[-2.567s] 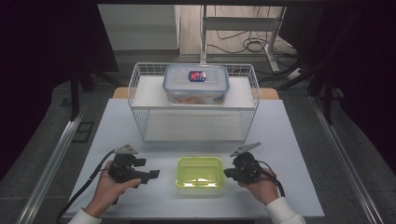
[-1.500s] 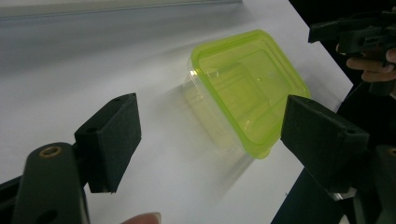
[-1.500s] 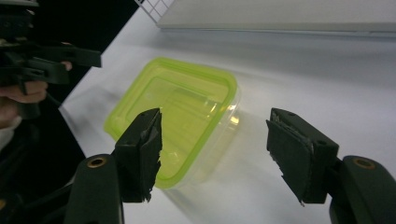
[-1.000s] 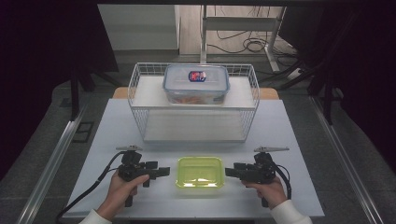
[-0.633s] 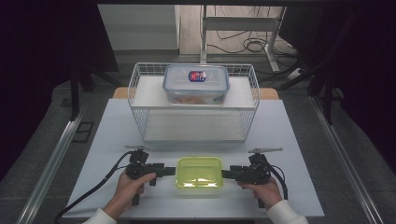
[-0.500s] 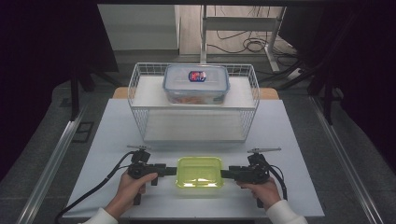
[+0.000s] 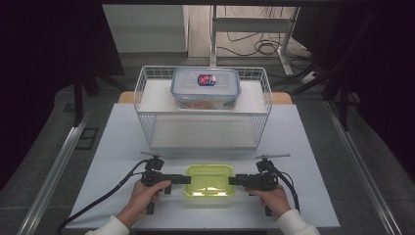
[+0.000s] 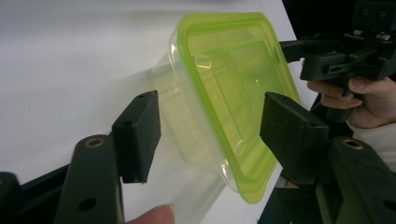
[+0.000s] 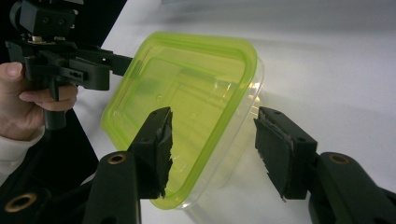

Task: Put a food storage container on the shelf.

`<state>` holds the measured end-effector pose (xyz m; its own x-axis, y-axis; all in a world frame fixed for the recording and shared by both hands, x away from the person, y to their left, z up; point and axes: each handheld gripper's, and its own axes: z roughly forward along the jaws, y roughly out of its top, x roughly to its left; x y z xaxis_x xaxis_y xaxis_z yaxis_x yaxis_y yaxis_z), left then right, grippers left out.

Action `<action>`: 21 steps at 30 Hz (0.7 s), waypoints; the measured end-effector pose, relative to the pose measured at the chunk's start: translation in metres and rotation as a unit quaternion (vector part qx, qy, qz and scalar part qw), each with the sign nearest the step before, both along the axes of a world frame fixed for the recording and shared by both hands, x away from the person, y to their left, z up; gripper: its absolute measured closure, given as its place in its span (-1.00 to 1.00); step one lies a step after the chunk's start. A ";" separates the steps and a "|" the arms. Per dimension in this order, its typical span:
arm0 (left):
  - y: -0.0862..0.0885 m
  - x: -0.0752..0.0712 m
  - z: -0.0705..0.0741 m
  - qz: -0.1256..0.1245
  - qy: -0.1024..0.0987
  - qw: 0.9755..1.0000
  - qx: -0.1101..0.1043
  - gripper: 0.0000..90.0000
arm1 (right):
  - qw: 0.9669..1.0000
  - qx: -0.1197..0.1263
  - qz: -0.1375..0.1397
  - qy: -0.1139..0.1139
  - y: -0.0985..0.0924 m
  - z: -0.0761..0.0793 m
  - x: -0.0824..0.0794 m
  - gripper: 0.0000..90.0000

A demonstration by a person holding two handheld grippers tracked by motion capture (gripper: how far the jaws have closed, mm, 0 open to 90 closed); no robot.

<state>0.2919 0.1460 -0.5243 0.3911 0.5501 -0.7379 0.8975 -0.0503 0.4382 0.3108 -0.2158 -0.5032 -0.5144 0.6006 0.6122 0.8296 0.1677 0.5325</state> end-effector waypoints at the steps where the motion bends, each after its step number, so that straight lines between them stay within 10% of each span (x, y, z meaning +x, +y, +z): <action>1: -0.001 0.000 -0.001 -0.003 0.002 1.000 -0.001 -0.10 | 1.000 0.001 0.000 0.003 0.001 -0.001 0.000 0.06; 21: -0.001 0.001 -0.002 -0.011 0.009 1.000 -0.009 0.48 | 0.999 0.018 -0.009 0.048 0.003 -0.013 0.004 0.55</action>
<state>0.2925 0.1449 -0.5267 0.3886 0.5280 -0.7552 0.9044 -0.0617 0.4222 0.3151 -0.2133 -0.5161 -0.4412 0.5857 0.6799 0.8801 0.1344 0.4553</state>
